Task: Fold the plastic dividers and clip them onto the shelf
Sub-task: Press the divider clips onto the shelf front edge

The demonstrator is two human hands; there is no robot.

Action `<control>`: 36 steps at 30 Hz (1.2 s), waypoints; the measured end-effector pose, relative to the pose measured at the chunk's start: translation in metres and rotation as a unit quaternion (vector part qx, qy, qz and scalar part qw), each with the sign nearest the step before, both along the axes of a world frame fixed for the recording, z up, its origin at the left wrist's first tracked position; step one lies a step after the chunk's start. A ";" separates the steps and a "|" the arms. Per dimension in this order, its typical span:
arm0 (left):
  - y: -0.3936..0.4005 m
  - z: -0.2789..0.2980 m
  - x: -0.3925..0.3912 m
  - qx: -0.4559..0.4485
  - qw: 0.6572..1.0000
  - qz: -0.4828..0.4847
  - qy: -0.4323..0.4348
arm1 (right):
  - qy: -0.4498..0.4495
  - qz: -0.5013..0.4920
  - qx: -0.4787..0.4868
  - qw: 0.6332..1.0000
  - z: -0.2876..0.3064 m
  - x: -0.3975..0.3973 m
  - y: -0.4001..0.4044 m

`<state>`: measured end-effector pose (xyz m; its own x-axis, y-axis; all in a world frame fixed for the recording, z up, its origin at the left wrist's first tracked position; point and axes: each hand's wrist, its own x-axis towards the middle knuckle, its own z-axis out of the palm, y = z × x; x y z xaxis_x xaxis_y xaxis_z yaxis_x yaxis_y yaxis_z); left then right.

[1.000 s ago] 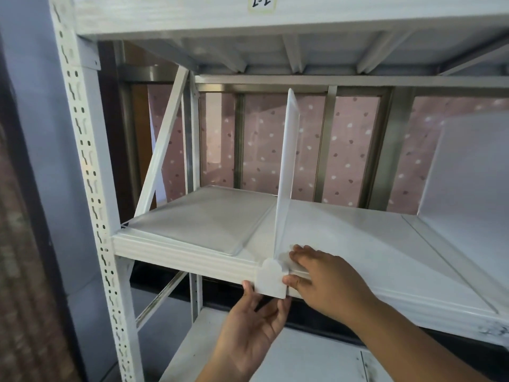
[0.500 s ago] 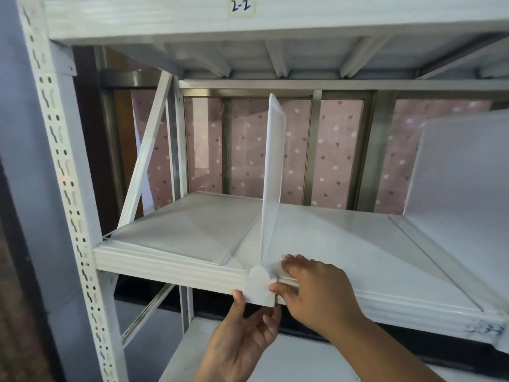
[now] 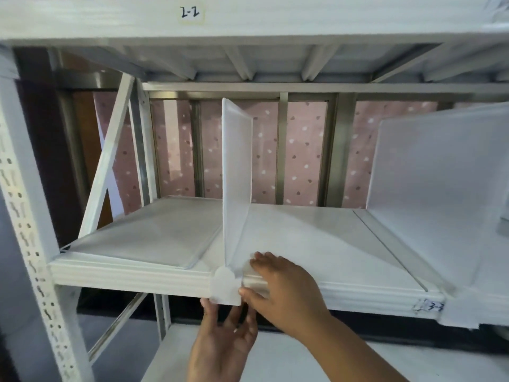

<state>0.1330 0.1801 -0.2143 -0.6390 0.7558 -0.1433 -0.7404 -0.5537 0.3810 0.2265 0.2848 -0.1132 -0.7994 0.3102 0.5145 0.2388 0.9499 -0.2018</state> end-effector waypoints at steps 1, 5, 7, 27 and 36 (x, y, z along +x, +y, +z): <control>0.007 -0.003 0.010 -0.021 1.000 -0.001 -0.012 | 0.009 0.025 -0.036 0.999 0.001 0.008 0.002; 0.041 -0.010 0.056 -0.100 0.993 -0.051 -0.039 | 0.052 0.075 -0.161 0.983 -0.003 0.067 0.014; 0.062 -0.009 0.087 -0.118 0.988 -0.094 -0.018 | 0.068 0.103 -0.267 0.956 -0.004 0.106 0.026; 0.196 0.020 0.232 -0.055 0.967 -0.244 0.047 | -0.083 -0.157 -0.118 0.977 0.017 0.291 0.203; 0.209 0.009 0.227 -0.031 0.957 -0.279 0.066 | 0.042 -0.169 -0.161 0.971 -0.020 0.281 0.233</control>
<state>0.3598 0.3889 -0.2058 -0.1538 0.9775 -0.1441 -0.8571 -0.0594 0.5117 0.5071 0.5180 -0.1331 -0.5830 0.7042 0.4052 0.4967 0.7036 -0.5082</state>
